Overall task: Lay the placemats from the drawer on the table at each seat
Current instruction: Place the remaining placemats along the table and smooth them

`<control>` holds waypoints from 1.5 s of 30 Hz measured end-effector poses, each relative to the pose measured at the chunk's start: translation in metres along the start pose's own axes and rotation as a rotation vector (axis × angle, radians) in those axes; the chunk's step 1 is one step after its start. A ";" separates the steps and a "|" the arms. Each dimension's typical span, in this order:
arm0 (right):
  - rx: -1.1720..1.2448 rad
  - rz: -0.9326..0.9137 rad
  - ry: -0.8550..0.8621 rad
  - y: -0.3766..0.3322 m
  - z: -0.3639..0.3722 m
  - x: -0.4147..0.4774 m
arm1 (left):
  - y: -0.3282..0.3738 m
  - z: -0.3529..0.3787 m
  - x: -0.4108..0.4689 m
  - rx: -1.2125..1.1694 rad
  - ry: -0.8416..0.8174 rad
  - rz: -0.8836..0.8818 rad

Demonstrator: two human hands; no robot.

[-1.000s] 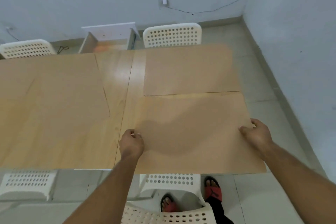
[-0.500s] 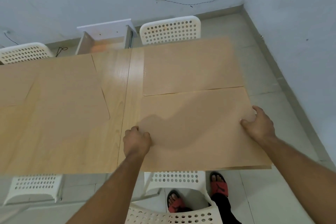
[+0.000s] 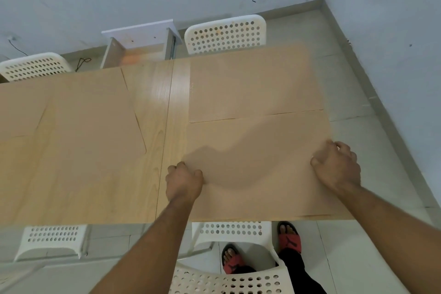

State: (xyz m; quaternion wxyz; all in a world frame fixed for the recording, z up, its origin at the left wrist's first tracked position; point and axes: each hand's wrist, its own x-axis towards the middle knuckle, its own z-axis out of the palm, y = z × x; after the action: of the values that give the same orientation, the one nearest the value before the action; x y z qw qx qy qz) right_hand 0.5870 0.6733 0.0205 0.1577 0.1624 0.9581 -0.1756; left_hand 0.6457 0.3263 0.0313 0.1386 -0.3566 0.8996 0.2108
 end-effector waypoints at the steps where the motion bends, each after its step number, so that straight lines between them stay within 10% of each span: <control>1: -0.019 -0.006 -0.011 0.000 0.000 0.000 | 0.000 0.000 0.000 0.005 -0.002 0.003; 12: -0.073 -0.079 -0.008 -0.001 0.000 -0.002 | 0.012 0.000 -0.011 0.152 0.028 0.064; 31: -0.209 -0.394 -0.041 -0.004 -0.004 0.070 | 0.195 0.116 -0.042 0.226 -0.046 0.773; 45: -0.183 -0.405 0.043 0.017 0.030 0.077 | 0.199 0.163 -0.041 0.274 0.006 0.757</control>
State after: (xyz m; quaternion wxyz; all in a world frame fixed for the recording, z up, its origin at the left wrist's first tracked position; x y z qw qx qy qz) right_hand 0.5320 0.6964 -0.0387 0.1126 -0.0446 0.9862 -0.1126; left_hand 0.5512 0.5588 -0.0385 0.0947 0.0210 0.9875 0.1241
